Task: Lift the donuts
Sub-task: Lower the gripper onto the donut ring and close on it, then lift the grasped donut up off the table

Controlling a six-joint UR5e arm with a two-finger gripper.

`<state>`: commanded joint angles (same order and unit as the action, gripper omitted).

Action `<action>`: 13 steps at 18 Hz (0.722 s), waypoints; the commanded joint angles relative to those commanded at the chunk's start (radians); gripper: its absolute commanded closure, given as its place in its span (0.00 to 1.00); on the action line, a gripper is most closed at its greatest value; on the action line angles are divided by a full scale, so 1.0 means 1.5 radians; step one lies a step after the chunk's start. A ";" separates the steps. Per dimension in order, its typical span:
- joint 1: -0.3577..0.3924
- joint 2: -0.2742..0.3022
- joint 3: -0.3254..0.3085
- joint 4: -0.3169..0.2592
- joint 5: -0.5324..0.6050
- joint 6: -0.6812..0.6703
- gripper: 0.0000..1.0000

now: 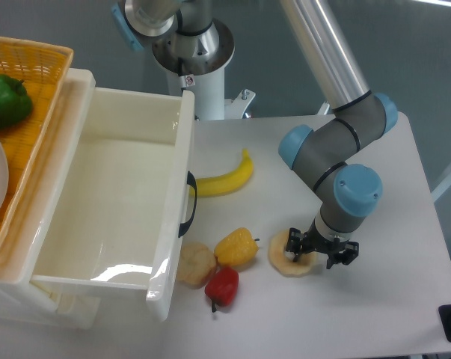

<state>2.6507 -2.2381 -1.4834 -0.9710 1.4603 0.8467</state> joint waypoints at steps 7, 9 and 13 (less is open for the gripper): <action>0.001 0.015 0.001 -0.002 0.004 0.014 0.92; 0.002 0.017 0.001 -0.002 0.004 0.015 1.00; 0.006 0.026 0.001 -0.003 0.006 0.045 1.00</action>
<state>2.6599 -2.1998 -1.4818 -0.9756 1.4695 0.9141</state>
